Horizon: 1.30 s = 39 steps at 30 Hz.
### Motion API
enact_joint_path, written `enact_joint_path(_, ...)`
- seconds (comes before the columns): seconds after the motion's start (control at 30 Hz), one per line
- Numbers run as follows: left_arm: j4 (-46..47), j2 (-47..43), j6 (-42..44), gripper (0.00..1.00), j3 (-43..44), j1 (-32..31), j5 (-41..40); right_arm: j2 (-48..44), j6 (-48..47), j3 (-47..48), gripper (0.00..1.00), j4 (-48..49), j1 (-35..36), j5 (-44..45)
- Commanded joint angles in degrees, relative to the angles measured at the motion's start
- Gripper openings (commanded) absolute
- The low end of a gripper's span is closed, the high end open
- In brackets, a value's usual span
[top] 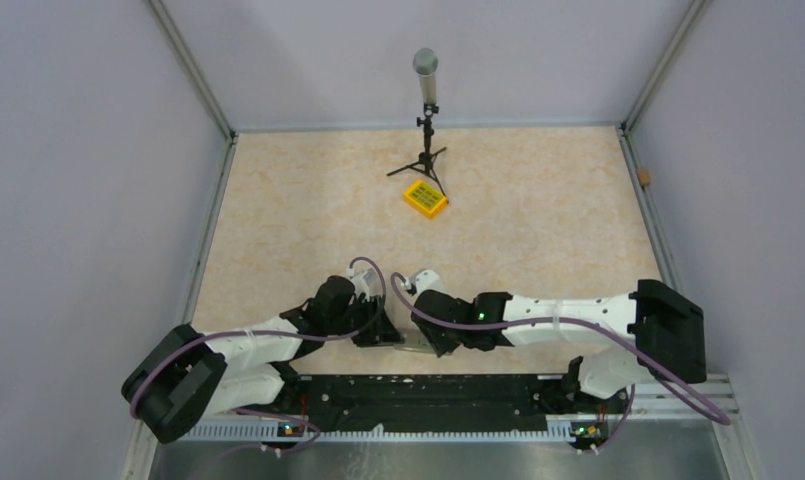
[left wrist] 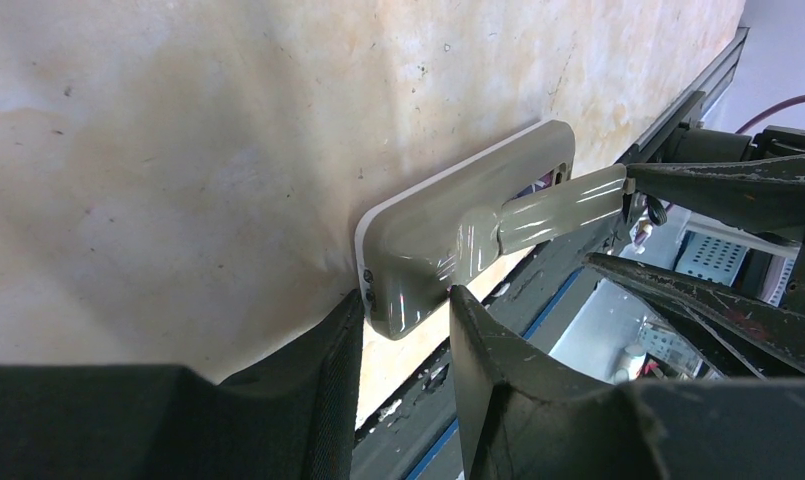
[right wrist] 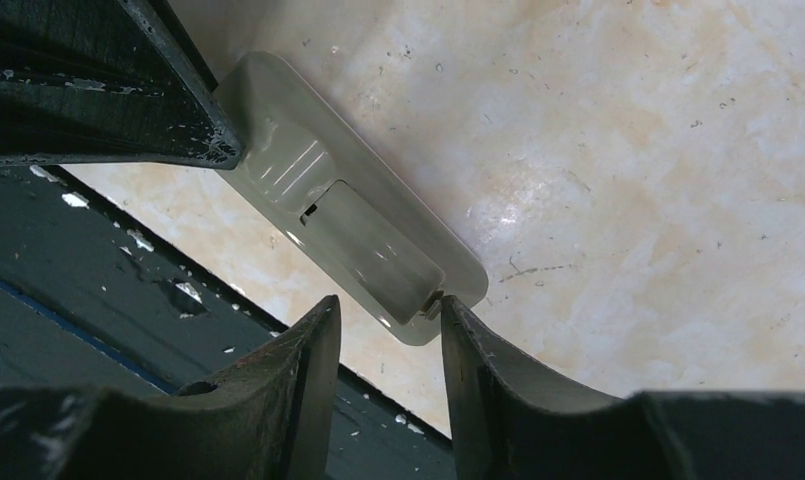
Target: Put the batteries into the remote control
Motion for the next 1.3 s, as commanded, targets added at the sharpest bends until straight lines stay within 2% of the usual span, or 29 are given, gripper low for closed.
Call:
enact_joint_path(0.0, -0.59, -1.16, 1.27, 0.38, 2.11, -0.31, -0.89, -1.58, -0.05, 2.33, 0.4, 2.8, 1.02, -0.18)
enact_joint_path(0.63, -0.36, -0.76, 1.54, 0.38, 2.43, -0.31, -0.75, 1.12, 0.93, 0.44, 0.32, 6.41, 2.05, -4.89)
enact_joint_path(1.03, -0.83, -1.78, 1.35, 0.39, 1.93, -0.31, -1.1, 0.91, 1.77, 0.25, 0.42, 5.69, 2.09, -3.26)
enact_joint_path(1.27, -1.71, -2.81, 1.54, 0.39, 1.93, -0.31, -1.57, 1.55, 2.64, 0.68, 0.44, 3.54, 2.09, -1.7)
